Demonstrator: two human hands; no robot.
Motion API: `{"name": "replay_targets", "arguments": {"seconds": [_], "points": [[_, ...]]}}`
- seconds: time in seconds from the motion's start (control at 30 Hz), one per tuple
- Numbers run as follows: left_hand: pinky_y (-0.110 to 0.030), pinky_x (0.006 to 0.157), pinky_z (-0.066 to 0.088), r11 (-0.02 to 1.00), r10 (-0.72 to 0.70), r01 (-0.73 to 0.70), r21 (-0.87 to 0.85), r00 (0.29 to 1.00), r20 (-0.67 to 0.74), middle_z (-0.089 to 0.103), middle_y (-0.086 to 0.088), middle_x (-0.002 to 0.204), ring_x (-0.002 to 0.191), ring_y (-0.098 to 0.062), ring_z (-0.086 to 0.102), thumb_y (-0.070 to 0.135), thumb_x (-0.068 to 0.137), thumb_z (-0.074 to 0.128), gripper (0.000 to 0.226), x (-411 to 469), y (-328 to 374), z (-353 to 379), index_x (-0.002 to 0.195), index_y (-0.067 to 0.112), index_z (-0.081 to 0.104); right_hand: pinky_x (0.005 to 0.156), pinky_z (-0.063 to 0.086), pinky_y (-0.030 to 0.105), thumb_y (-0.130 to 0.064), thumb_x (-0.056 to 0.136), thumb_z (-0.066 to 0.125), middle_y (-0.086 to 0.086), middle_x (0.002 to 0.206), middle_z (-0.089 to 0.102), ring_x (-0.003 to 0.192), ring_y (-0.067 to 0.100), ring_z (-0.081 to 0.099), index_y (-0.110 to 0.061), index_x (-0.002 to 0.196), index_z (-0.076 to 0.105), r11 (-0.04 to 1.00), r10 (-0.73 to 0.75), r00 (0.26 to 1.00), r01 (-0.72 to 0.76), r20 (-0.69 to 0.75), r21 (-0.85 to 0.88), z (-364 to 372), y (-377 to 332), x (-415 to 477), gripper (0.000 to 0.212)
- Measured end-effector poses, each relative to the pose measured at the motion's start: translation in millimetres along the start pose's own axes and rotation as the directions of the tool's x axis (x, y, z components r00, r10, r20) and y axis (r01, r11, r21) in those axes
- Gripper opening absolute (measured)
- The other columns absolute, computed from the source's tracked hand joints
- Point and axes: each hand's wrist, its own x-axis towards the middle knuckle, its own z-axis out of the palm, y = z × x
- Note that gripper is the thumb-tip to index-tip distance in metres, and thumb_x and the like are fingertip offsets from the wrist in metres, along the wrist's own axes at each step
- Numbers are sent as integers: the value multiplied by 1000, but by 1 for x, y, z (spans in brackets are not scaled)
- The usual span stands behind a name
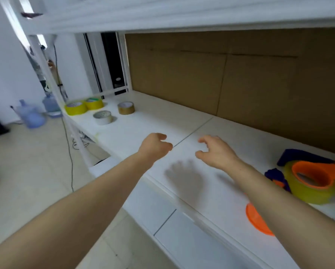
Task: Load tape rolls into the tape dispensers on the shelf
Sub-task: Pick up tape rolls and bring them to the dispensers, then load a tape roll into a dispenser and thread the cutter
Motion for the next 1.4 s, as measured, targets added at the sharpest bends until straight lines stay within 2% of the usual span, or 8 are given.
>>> {"name": "replay_targets", "arguments": {"seconds": [0.3, 0.43, 0.57, 0.73, 0.9, 1.0, 1.2, 1.4], "points": [[-27, 94, 43, 996, -80, 74, -55, 988, -131, 55, -9, 131, 112, -24, 55, 11, 83, 62, 52, 74, -101, -157, 133, 12, 50, 95, 43, 32, -25, 86, 57, 4, 131, 52, 118, 20, 52, -19, 128, 51, 989, -98, 992, 89, 76, 117, 104, -160, 104, 42], [-21, 78, 43, 994, -111, 106, -36, 980, -164, 55, -9, 129, 94, -18, 52, 9, 84, 60, 52, 107, -138, -224, 135, 10, 47, 96, 45, 32, -23, 88, 54, 2, 133, 51, 119, 18, 51, -19, 127, 51, 976, -159, 983, 143, 91, 162, 143, -226, 146, 39], [-30, 99, 41, 990, -138, 140, -6, 967, -213, 55, -9, 133, 115, -24, 52, 9, 83, 61, 54, 140, -163, -272, 135, 9, 49, 96, 44, 32, -18, 88, 54, 3, 128, 55, 115, 20, 54, -17, 123, 55, 973, -180, 978, 162, 105, 167, 170, -271, 189, 35], [-32, 97, 42, 987, -152, 159, 8, 957, -248, 57, -9, 128, 114, -25, 54, 9, 84, 60, 52, 187, -185, -312, 135, 10, 49, 94, 49, 41, -12, 88, 50, 9, 120, 63, 110, 28, 58, -10, 110, 64, 965, -245, 966, 234, 82, 119, 198, -318, 263, 26], [-35, 99, 45, 983, -140, 169, 71, 942, -306, 60, -6, 120, 112, -25, 56, 8, 82, 61, 54, 251, -197, -345, 135, 11, 50, 98, 46, 37, -11, 92, 46, 7, 128, 60, 117, 28, 55, -16, 120, 62, 955, -294, 954, 290, 65, 65, 227, -356, 358, 33], [-36, 101, 44, 977, -133, 178, 119, 940, -315, 60, -7, 120, 117, -25, 55, 7, 81, 61, 54, 296, -198, -363, 133, 11, 52, 94, 48, 38, -8, 92, 43, 10, 126, 59, 113, 32, 55, -18, 117, 63, 954, -298, 952, 299, 68, -15, 245, -374, 417, 33], [-34, 103, 42, 951, -92, 162, 263, 961, -261, 57, -6, 133, 122, -23, 54, 12, 80, 62, 54, 368, -198, -388, 133, 16, 52, 87, 47, 38, -8, 89, 49, 10, 136, 48, 121, 32, 49, -22, 138, 39, 897, -293, 929, 349, 228, -270, 279, -395, 493, 51], [-30, 98, 42, 930, -81, 143, 340, 978, -191, 56, -7, 134, 121, -24, 53, 15, 82, 61, 50, 399, -212, -401, 132, 12, 53, 91, 43, 36, -23, 87, 58, 10, 133, 45, 125, 27, 42, -14, 128, 52, 795, -194, 949, 300, 247, -527, 294, -406, 513, 43]]}}
